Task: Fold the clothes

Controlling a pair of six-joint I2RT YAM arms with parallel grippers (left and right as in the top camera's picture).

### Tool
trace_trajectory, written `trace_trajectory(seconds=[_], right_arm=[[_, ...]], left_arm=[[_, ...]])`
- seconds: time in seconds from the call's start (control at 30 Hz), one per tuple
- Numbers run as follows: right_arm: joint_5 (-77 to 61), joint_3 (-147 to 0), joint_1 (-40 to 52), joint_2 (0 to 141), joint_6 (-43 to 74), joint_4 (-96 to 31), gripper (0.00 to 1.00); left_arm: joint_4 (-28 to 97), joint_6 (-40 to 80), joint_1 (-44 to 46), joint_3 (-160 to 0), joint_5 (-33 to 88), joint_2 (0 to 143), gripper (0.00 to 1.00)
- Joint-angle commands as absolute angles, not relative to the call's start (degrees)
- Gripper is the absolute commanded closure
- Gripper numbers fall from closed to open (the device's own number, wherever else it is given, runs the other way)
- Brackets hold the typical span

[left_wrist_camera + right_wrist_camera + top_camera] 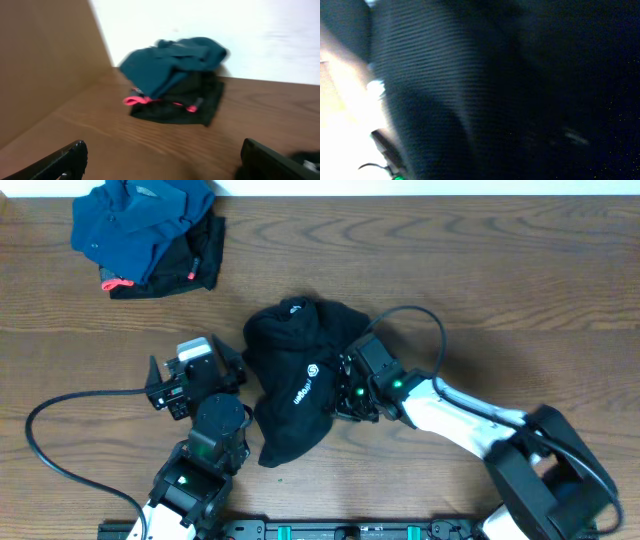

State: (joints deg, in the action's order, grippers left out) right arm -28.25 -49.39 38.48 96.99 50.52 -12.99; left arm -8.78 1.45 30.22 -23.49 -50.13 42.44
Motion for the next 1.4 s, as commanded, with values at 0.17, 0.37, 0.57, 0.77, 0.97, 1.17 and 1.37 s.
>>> trace_trajectory(seconds=[0.17,0.37,0.57,0.77,0.97,1.17,1.37], right_arm=[[-27.38,-66.81,35.59,86.24,40.88,-18.81,0.99],[-27.14,-81.93,30.63,85.41,37.06,-25.34,0.98],[-30.37,-92.33,29.04,85.41,36.77,-25.65,0.96],[-34.63,-101.65,29.12,85.41,38.65,-24.45,0.95],[-36.32,-106.96,29.08,85.41,41.98,-20.71,0.94],[-36.51,-112.51,28.77,85.41,42.78,-20.16,0.93],[-37.34,-115.09,28.77,85.41,42.89,-20.16,0.92]], left_arm=[[-4.14,1.61,30.3,-24.12,-21.61,42.24,0.02],[-2.52,1.85,30.3,-24.12,-20.75,42.24,0.02],[-2.37,1.83,30.3,-24.12,-13.32,42.61,0.02],[-3.77,1.85,30.3,-24.12,-4.71,46.85,0.02],[-12.08,1.85,30.3,-24.12,0.64,54.5,0.02],[-17.61,1.83,30.3,-24.12,0.62,61.06,0.02],[-23.0,1.83,30.3,-24.12,0.43,65.65,0.02]])
